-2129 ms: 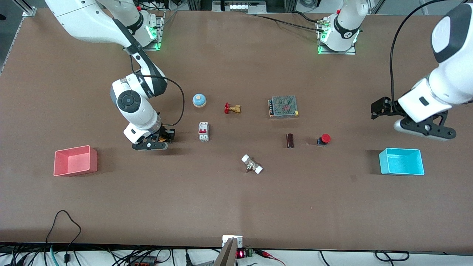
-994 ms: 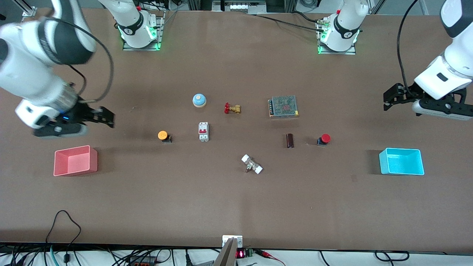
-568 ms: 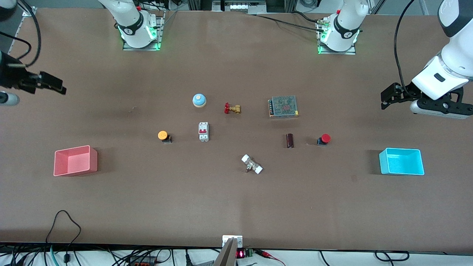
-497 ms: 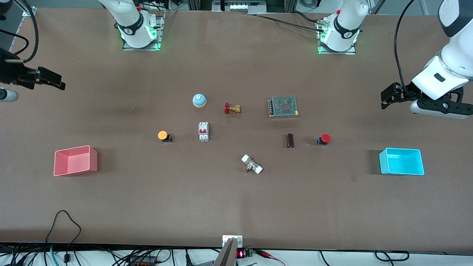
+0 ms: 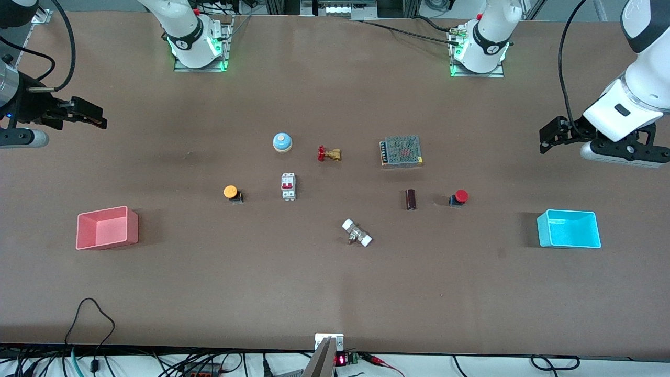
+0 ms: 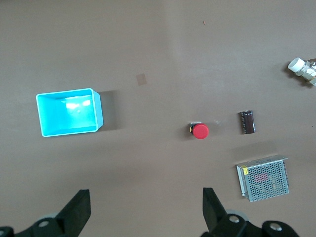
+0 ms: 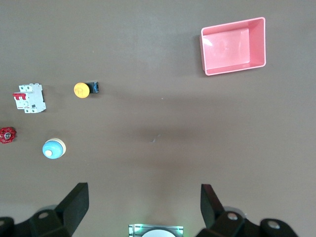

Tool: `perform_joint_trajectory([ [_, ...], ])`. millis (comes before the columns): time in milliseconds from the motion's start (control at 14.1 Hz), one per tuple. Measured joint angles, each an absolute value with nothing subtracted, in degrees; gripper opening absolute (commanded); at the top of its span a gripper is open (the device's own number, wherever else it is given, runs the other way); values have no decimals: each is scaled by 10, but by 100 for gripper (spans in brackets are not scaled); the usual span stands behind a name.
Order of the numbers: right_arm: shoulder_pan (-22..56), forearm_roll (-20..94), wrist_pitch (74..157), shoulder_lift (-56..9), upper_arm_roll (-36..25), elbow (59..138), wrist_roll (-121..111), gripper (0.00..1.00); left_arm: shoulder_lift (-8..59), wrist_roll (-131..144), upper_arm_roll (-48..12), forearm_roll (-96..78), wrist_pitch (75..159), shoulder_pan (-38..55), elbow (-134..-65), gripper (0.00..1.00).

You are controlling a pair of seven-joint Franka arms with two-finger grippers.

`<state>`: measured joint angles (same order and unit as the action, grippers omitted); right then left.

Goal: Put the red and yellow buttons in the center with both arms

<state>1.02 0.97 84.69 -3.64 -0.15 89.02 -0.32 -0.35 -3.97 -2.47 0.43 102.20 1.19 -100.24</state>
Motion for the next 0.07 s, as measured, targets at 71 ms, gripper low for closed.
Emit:
perform_joint_trajectory([
  [71,10,10,847,-37,-1,890,-3,100,-3,-40,-25,4,1022,12,-1002,100],
])
